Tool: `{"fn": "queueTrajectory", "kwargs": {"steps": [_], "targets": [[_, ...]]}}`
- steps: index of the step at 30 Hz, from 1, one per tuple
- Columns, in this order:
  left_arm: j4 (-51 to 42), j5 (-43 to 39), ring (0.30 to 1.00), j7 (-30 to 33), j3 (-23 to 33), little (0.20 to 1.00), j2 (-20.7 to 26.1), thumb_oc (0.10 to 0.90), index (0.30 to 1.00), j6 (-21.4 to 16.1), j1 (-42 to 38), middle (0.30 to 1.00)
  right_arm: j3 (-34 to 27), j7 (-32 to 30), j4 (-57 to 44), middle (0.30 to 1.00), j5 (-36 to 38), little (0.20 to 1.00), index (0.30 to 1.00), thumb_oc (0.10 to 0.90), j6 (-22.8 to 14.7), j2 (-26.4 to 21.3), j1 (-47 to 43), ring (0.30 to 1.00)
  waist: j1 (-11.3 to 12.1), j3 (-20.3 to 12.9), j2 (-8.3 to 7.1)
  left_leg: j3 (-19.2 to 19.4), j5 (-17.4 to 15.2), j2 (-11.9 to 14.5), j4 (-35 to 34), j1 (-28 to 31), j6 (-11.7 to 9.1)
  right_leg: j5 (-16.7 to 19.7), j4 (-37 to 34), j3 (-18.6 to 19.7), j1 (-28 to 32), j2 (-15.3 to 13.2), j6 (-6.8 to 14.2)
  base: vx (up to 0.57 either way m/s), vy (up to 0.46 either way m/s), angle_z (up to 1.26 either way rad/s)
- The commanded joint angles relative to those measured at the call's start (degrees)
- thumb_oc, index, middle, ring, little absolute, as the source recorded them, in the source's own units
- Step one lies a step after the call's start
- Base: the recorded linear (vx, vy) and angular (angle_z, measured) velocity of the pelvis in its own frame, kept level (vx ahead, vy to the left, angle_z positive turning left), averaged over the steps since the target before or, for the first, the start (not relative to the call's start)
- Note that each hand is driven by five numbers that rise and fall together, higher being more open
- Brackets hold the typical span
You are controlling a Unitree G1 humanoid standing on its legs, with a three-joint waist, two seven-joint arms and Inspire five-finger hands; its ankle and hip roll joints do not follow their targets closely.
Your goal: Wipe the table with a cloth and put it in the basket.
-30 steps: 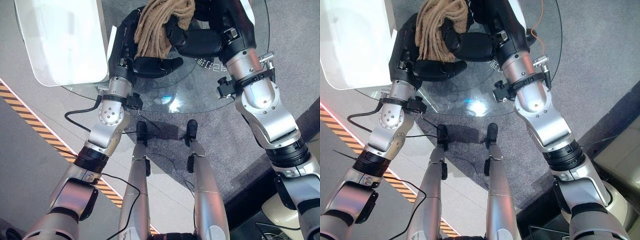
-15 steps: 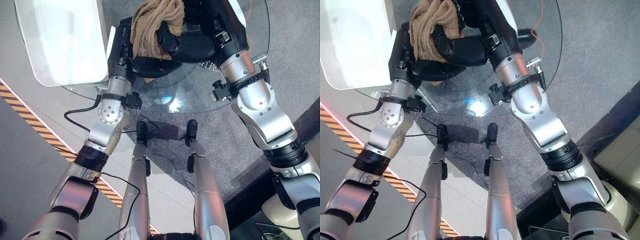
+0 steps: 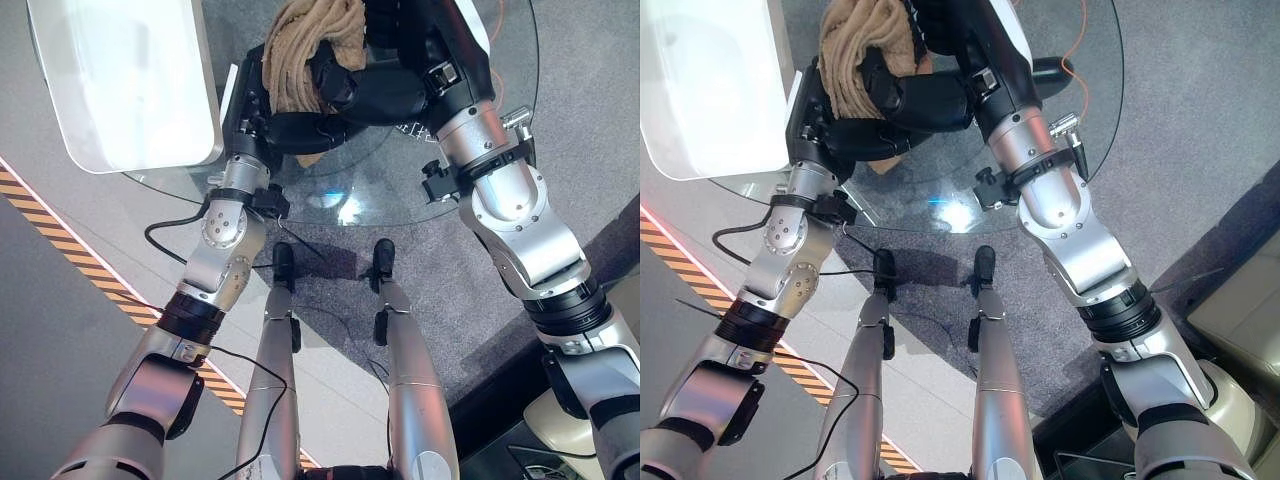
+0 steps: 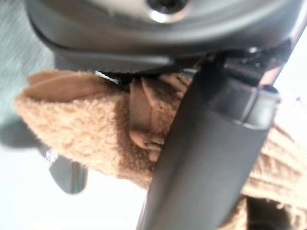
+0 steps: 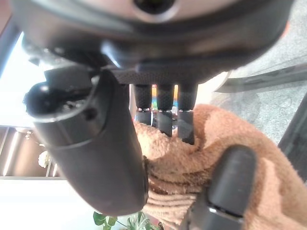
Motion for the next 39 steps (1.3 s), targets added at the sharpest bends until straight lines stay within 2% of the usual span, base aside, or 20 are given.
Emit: {"fn": "queueTrajectory", "kwargs": {"steps": [1, 6, 11, 16, 23, 24, 25, 26, 27, 39], "targets": [[-6.9, -4.7, 0.3, -6.1, 0.3, 0.2, -2.2, 0.1, 0.3, -6.1, -4.1, 0.3, -3.2, -0.7, -14.8, 0.3, 1.1, 0.2, 0.3, 0.1, -9.8, 3.7, -12.2, 0.3, 0.3, -1.5, -1.28, 4.3, -0.8, -2.9, -1.9, 2.8, 4.2, -3.5, -0.2, -2.4, 4.3, 4.0, -0.9, 0.0, 0.0, 0.0], [-7.2, -7.8, 0.3, -7.2, 0.4, 0.2, -2.9, 0.1, 0.3, -5.9, -3.8, 0.3, -3.0, -0.8, -14.8, 0.3, 1.9, 0.2, 0.3, 0.1, -9.4, 3.3, -12.9, 0.3, 0.1, -1.5, -1.27, 4.4, -0.8, -2.8, -1.8, 2.7, 4.2, -3.6, -0.2, -2.1, 4.2, 4.1, -1.0, 0.0, 0.0, 0.0], [-8.4, -14.7, 0.3, -9.5, 0.7, 0.2, -4.1, 0.1, 0.3, -5.0, -3.4, 0.3, -2.7, -0.6, -14.6, 0.3, 1.3, 0.2, 0.3, 0.1, -9.5, 4.0, -12.6, 0.3, 0.1, -1.5, -1.18, 4.4, -0.9, -3.0, -1.8, 2.9, 4.4, -3.7, -0.2, -2.1, 4.4, 3.9, -1.0, 0.0, 0.0, 0.0], [-8.8, -14.4, 0.3, -8.5, -1.4, 0.2, -6.6, 0.1, 0.3, -6.1, -4.7, 0.3, 1.8, -2.1, -11.0, 0.3, -6.7, 0.2, 0.3, 0.1, -10.9, 9.4, -12.7, 0.3, 0.8, -1.5, 0.02, 4.1, -0.3, -3.7, -2.2, 2.6, 4.6, -3.5, -0.9, -2.3, 4.3, 3.4, -1.2, 0.0, 0.0, 0.0], [-8.6, -15.9, 0.3, -9.8, -1.8, 0.2, -7.1, 0.1, 0.3, -5.8, -5.8, 0.3, 4.2, -4.2, -7.6, 0.3, -10.7, 0.2, 0.3, 0.1, -12.9, 11.6, -12.5, 0.3, 1.5, -1.5, 0.84, 3.9, -0.2, -4.0, -2.4, 2.1, 4.7, -3.4, -1.2, -2.8, 4.0, 2.8, -1.0, 0.0, 0.0, 0.0], [-8.4, -15.8, 0.3, -9.9, -1.8, 0.2, -7.3, 0.1, 0.3, -5.9, -5.9, 0.3, 4.3, -4.5, -7.2, 0.399, -10.7, 0.315, 0.399, 0.215, -13.1, 12.0, -12.3, 0.399, 1.6, -1.5, 0.88, 3.8, -0.2, -4.0, -2.3, 2.0, 4.7, -3.5, -1.2, -2.8, 4.0, 2.8, -1.1, 0.0, 0.0, 0.0], [-8.3, -15.8, 0.3, -9.9, -1.8, 0.2, -7.4, 0.1, 0.3, -6.0, -5.9, 0.3, 4.3, -4.7, -6.9, 0.571, -10.8, 0.516, 0.571, 0.416, -13.4, 12.2, -12.2, 0.571, 1.6, -1.5, 0.89, 3.8, -0.2, -4.1, -2.2, 2.0, 4.6, -3.5, -1.2, -2.8, 3.9, 2.8, -1.1, 0.0, 0.0, 0.0], [-8.2, -15.4, 0.3, -9.9, -1.7, 0.2, -7.5, 0.1, 0.3, -6.0, -5.9, 0.3, 4.4, -5.2, -6.4, 0.7, -10.9, 0.667, 0.7, 0.567, -13.8, 12.3, -12.0, 0.7, 1.6, -1.5, 0.89, 3.8, -0.2, -4.1, -2.2, 2.0, 4.7, -3.5, -1.1, -2.8, 3.9, 2.8, -1.0, 0.0, 0.0, 0.0], [-8.2, -15.5, 0.3, -10.0, -1.7, 0.2, -7.5, 0.1, 0.3, -6.0, -5.9, 0.3, 4.4, -5.5, -6.4, 0.9, -10.8, 0.9, 0.9, 0.8, -14.1, 12.3, -11.8, 0.9, 1.6, -1.5, 0.88, 3.8, -0.2, -4.2, -2.2, 2.0, 4.7, -3.4, -1.2, -2.8, 3.9, 2.8, -1.0, 0.0, 0.0, 0.0], [-8.1, -15.0, 0.3, -9.9, -1.4, 0.2, -7.9, 0.1, 0.3, -6.4, -6.1, 0.3, 4.2, -5.7, -5.5, 0.9, -11.2, 0.9, 0.9, 0.8, -16.3, 12.6, -10.4, 0.9, 1.3, -1.5, 1.07, 3.9, -0.4, -4.3, -2.1, 2.0, 4.7, -3.5, -1.1, -2.6, 3.8, 2.8, -0.9, 0.0, 0.0, 0.0]]}}
